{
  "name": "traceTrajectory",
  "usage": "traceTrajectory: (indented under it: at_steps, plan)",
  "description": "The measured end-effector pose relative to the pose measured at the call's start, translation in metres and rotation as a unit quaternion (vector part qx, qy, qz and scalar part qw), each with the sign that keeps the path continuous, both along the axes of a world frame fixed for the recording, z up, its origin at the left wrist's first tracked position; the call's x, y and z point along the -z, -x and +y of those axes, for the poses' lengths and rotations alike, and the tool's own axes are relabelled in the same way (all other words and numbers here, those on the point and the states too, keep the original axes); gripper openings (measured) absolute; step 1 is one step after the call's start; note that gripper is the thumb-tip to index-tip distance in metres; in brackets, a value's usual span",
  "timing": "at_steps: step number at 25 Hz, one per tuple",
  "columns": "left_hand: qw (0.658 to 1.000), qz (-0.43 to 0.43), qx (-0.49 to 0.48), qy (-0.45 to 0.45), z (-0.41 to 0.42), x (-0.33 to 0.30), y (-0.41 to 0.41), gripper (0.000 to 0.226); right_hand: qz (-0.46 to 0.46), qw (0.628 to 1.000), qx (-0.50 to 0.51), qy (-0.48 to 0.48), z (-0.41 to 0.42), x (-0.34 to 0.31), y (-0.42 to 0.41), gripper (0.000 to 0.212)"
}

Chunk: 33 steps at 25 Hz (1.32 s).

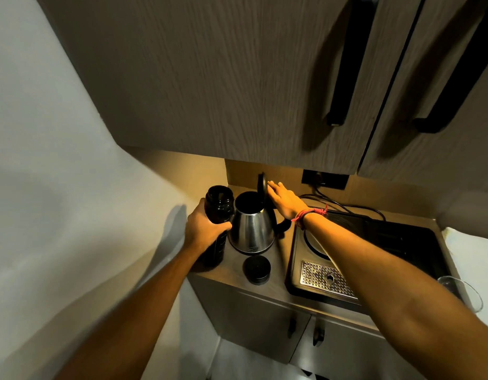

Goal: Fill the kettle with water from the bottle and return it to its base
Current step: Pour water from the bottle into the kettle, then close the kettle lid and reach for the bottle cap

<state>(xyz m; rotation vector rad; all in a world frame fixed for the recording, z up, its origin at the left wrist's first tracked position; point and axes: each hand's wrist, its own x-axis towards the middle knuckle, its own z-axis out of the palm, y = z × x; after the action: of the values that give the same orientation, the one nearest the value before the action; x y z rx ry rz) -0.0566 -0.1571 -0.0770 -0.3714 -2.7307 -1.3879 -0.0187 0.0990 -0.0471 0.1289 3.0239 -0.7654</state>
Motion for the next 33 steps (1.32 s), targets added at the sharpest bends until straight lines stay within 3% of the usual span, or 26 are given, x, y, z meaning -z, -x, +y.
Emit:
traceTrajectory:
  at_steps: [4, 9, 12, 14, 16, 19, 22, 29, 33]
  plan:
    - [0.996, -0.017, -0.04, -0.084, -0.01, 0.014, 0.002, 0.088, -0.01, 0.998, 0.04, 0.053, -0.018, -0.007, 0.006, 0.051]
    - [0.993, -0.019, -0.029, -0.11, -0.024, -0.002, 0.001, 0.089, -0.008, 0.996, 0.056, -0.071, -0.036, 0.006, 0.013, 0.059]
    - [0.984, 0.112, -0.053, -0.128, -0.019, -0.039, -0.005, 0.079, -0.003, 0.995, 0.042, -0.089, -0.034, 0.013, 0.012, 0.069]
    - [0.962, 0.262, -0.037, -0.072, 0.0, -0.059, -0.014, 0.063, 0.033, 0.995, 0.013, -0.088, -0.03, 0.021, 0.006, 0.067]
    - [0.948, 0.315, 0.033, 0.011, 0.033, -0.064, -0.027, 0.055, 0.07, 0.992, -0.015, -0.103, -0.028, 0.027, -0.001, 0.062]
    - [0.975, 0.163, 0.085, 0.129, 0.077, -0.042, -0.033, 0.058, 0.079, 0.988, -0.027, -0.13, -0.029, 0.032, -0.005, 0.059]
    - [0.945, 0.075, 0.094, 0.303, 0.087, -0.016, -0.014, 0.07, 0.062, 0.989, -0.03, -0.135, -0.031, 0.029, -0.001, 0.058]
    - [0.913, 0.031, 0.135, 0.384, 0.084, 0.006, -0.001, 0.082, 0.045, 0.981, -0.027, -0.189, -0.033, 0.029, -0.002, 0.057]
    - [0.92, 0.049, 0.162, 0.354, 0.074, -0.002, -0.008, 0.082, 0.048, 0.979, -0.006, -0.196, -0.042, 0.025, -0.013, 0.058]
